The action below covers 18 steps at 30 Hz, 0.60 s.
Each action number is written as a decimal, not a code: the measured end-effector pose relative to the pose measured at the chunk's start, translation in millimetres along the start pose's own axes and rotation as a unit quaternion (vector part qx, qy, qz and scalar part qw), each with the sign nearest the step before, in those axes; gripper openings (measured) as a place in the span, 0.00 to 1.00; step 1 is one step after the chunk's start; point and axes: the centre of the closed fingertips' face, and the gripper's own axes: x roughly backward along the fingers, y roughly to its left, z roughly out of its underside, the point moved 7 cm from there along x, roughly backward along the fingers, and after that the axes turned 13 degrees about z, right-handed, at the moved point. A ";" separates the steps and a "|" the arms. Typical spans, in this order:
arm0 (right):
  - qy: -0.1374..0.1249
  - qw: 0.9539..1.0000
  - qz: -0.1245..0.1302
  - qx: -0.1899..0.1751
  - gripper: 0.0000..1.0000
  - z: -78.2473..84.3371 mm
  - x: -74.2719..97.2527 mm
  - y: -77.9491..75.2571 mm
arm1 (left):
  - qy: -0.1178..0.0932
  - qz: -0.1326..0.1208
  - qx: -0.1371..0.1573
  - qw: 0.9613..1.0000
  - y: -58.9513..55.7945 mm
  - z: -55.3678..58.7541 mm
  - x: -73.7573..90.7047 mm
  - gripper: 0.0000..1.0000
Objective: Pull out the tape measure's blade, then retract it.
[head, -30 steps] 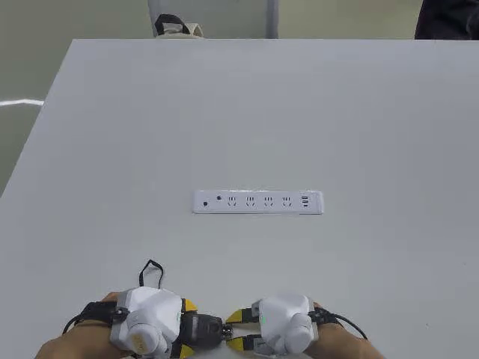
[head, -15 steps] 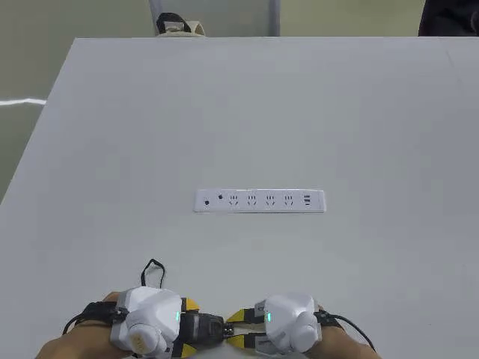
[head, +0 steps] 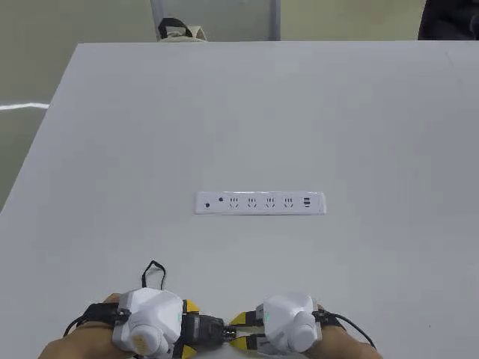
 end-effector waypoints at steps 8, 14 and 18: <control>0.005 1.000 0.000 0.009 0.10 1.1 4.1 -1.5 | 0.001 0.000 0.002 1.000 0.1 -1.0 -0.2 0.34; 0.008 1.000 -0.001 0.011 0.10 2.2 6.7 -2.5 | 0.002 -0.002 0.003 1.000 0.0 -1.1 -0.1 0.33; 0.011 1.000 0.000 0.011 0.10 3.0 9.2 -2.7 | 0.001 -0.002 0.005 1.000 0.0 -2.6 0.3 0.33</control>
